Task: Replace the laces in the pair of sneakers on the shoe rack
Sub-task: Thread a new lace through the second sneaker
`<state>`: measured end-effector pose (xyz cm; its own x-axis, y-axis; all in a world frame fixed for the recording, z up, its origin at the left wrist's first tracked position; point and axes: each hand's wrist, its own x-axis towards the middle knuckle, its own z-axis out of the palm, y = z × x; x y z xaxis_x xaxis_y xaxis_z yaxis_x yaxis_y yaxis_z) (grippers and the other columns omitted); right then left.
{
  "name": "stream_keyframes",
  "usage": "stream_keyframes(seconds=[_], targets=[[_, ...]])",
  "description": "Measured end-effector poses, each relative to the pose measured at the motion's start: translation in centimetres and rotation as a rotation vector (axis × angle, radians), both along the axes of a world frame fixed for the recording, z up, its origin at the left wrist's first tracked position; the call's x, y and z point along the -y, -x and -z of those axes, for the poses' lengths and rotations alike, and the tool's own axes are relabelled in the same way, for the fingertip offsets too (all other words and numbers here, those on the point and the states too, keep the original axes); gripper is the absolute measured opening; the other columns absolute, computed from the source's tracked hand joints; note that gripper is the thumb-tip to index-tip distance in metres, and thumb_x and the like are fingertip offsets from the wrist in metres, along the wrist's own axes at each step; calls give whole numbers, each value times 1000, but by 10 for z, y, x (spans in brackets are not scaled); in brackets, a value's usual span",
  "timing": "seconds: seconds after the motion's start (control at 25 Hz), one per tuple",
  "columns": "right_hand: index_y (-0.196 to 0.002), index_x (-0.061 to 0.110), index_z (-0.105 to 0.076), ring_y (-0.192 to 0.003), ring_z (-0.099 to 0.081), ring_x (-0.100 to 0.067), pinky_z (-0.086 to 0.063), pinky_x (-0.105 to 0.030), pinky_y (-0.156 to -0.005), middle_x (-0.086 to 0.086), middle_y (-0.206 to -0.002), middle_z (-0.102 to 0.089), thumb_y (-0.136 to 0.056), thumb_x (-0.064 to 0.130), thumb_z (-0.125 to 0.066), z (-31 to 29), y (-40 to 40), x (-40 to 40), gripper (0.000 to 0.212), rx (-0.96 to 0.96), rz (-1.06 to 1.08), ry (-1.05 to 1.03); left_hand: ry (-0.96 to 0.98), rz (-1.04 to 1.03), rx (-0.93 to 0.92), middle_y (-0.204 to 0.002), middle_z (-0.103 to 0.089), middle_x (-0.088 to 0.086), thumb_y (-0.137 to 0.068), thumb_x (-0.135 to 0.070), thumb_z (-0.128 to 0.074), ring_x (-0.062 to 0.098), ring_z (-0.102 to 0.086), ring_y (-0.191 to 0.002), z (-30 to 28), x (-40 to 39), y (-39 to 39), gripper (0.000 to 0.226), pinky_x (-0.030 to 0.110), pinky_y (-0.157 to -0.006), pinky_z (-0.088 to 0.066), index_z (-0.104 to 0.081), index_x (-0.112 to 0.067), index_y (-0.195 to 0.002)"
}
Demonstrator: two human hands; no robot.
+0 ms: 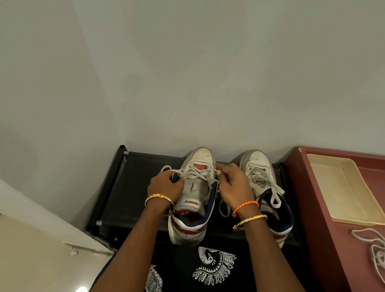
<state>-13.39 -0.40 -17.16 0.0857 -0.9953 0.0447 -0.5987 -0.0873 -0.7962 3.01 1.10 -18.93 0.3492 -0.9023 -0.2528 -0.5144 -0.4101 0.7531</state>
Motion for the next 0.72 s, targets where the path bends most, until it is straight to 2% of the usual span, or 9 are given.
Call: stream_keyframes(seconds=[0.12,0.2,0.28,0.32,0.4,0.44,0.56,0.72], targets=[[-104,12,-73,-91,-63,-13,-49,-24,-88,-3,-97,-71,-87,7,-63,2,-16,1,21,108,47,33,-33,-76,-107,-87,-63,2,-87,-19,-60,20,-58,-82,4,5,-7,15,29,-77,-46,-69,-16,-98],[-95,15,-75,-91,-65,-13,-50,-31,-90,-1,-93,-73,-83,12,-68,4,-29,2,15,133,55,5,-58,-131,-220,-96,-67,2,-84,-18,-64,21,-60,-89,7,6,-11,13,33,-85,-50,-70,-21,-95],[-91,17,-74,-93,-63,-19,-46,-38,-91,-1,-91,-72,-84,19,-67,9,-42,3,10,1,45,7,-68,-182,-368,-96,-69,5,-81,-14,-68,22,-62,-90,6,6,-15,10,37,-87,-51,-71,-22,-84],[-92,20,-73,-97,-60,-21,-41,-36,-92,0,-93,-72,-86,23,-64,12,-47,2,11,-121,44,16,-73,-209,-456,-92,-69,6,-81,-9,-68,21,-63,-86,4,5,-16,11,35,-82,-52,-71,-20,-82],[-96,24,-71,-106,-51,-22,-31,-34,-89,2,-103,-68,-90,27,-58,15,-54,2,15,-322,49,24,-82,-262,-608,-84,-67,6,-83,-1,-64,17,-60,-77,-2,5,-15,12,29,-69,-49,-71,-9,-89],[-97,24,-71,-109,-47,-22,-29,-35,-89,4,-110,-66,-90,28,-56,18,-56,1,17,-358,53,19,-87,-282,-651,-83,-66,6,-84,0,-63,16,-59,-75,-5,5,-14,14,28,-67,-48,-70,-5,-95],[-100,22,-71,-114,-42,-22,-28,-38,-92,6,-124,-59,-91,29,-55,24,-59,3,20,-367,58,-2,-110,-293,-673,-96,-65,10,-87,0,-60,19,-58,-81,-7,5,-13,22,31,-78,-46,-67,-2,-107],[-98,23,-71,-113,-43,-21,-27,-37,-92,6,-121,-60,-91,29,-55,26,-59,4,19,-333,58,-27,-123,-289,-647,-99,-62,9,-88,-2,-59,20,-56,-87,-6,6,-14,24,32,-84,-44,-65,-2,-111]])
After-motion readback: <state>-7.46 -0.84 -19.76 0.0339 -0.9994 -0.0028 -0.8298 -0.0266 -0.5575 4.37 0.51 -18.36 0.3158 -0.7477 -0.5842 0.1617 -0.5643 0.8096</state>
